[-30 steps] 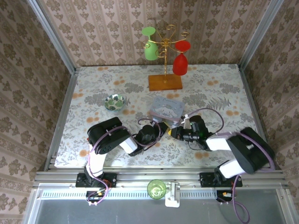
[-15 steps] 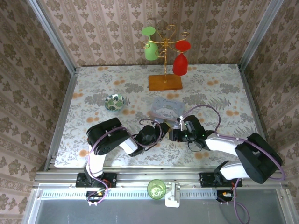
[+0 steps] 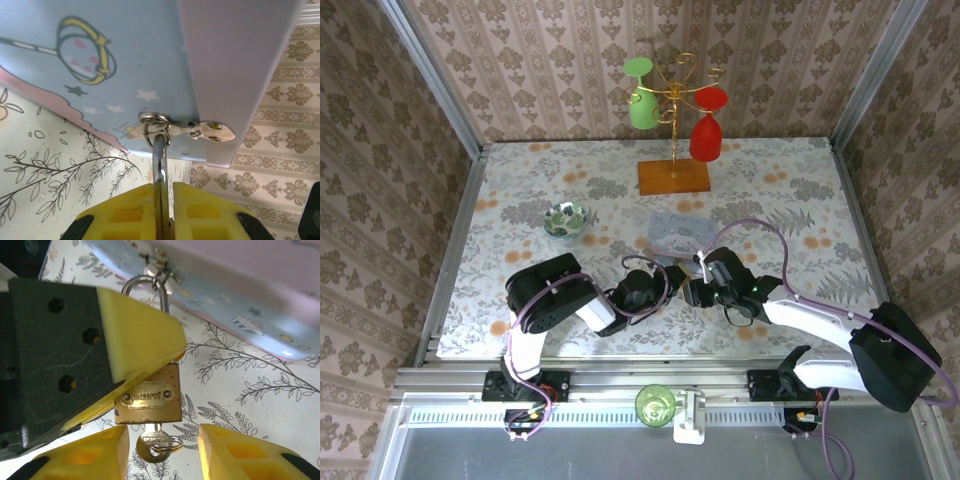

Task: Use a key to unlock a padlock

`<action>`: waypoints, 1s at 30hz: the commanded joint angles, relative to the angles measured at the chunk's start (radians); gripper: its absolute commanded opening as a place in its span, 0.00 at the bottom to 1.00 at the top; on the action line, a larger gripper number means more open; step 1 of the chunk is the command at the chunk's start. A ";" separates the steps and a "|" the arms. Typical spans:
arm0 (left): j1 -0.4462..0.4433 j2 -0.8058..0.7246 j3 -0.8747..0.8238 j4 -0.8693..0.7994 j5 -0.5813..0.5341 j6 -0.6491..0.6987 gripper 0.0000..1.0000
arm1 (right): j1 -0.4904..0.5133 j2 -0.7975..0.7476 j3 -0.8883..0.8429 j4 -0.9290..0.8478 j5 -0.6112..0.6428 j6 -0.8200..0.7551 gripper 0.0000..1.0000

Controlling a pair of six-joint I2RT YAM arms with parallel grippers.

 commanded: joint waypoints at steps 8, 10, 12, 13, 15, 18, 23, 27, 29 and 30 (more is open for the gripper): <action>-0.001 -0.026 -0.001 0.075 0.031 -0.018 0.00 | 0.120 0.047 0.078 -0.055 0.296 -0.094 0.35; -0.001 -0.027 -0.001 0.074 0.033 -0.014 0.00 | 0.150 0.057 0.094 -0.074 0.384 -0.107 0.30; -0.002 -0.027 -0.002 0.075 0.031 -0.016 0.00 | 0.174 0.057 0.095 -0.068 0.432 -0.122 0.29; -0.002 -0.028 -0.001 0.074 0.033 -0.016 0.00 | 0.179 0.058 0.092 -0.057 0.433 -0.128 0.28; -0.004 -0.026 0.002 0.075 0.036 -0.021 0.00 | 0.184 0.069 0.089 -0.041 0.433 -0.131 0.26; -0.008 -0.025 0.008 0.075 0.038 -0.022 0.00 | 0.190 0.087 0.086 -0.019 0.443 -0.138 0.16; -0.017 -0.018 0.014 0.075 0.040 -0.035 0.00 | 0.194 0.105 0.094 0.008 0.410 -0.145 0.03; -0.019 -0.024 0.014 0.075 0.039 -0.032 0.00 | 0.164 0.102 0.061 0.062 0.291 -0.074 0.00; -0.019 -0.031 0.011 0.075 0.039 -0.027 0.00 | 0.104 0.081 0.009 0.137 0.150 0.006 0.00; -0.019 -0.034 0.008 0.075 0.038 -0.027 0.00 | 0.067 0.068 -0.027 0.199 0.081 0.054 0.00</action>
